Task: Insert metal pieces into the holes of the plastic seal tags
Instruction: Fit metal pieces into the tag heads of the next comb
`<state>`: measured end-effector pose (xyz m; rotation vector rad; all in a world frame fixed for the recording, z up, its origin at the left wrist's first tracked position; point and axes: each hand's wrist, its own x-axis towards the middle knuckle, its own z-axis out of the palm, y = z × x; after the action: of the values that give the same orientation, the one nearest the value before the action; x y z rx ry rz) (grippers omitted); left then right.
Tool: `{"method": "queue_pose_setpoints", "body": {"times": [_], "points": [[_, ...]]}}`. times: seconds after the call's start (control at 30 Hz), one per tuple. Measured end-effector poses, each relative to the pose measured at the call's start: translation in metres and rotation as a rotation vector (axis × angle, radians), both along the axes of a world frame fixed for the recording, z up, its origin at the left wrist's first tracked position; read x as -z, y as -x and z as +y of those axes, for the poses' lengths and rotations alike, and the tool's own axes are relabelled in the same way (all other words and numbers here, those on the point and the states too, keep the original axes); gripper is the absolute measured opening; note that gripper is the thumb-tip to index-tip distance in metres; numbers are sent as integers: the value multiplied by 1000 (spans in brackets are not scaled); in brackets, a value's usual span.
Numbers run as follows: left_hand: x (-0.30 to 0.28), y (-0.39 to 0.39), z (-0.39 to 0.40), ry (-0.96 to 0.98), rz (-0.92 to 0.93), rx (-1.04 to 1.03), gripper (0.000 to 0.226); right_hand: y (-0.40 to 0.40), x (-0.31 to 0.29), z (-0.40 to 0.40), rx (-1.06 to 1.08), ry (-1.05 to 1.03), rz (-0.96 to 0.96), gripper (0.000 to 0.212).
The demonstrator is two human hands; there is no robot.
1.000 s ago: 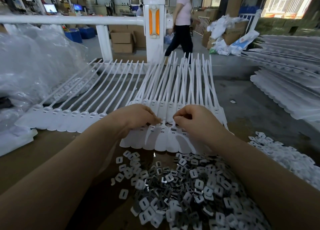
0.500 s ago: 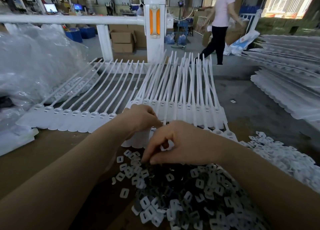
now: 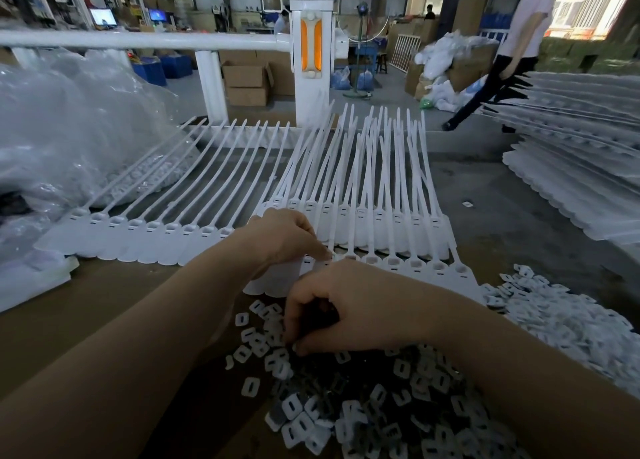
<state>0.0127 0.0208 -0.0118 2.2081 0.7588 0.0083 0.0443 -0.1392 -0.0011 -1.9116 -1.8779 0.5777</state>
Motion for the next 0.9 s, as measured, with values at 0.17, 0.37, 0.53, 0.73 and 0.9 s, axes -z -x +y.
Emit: {"method": "queue_pose_setpoints", "body": {"times": [0.17, 0.37, 0.53, 0.73, 0.9], "points": [[1, -1, 4, -61, 4, 12, 6, -12, 0, -2, 189, -121, 128, 12], [-4, 0, 4, -110, -2, 87, 22, -41, 2, -8, 593, -277, 282, 16], [-9, -2, -3, -48, -162, 167, 5, -53, 4, -12, 721, -353, 338, 24], [-14, 1, -10, 45, -248, 202, 10, -55, 6, -11, 768, -332, 347, 20], [-13, 1, -12, 71, -270, 231, 10, -55, 5, -10, 759, -338, 346, 17]]}}
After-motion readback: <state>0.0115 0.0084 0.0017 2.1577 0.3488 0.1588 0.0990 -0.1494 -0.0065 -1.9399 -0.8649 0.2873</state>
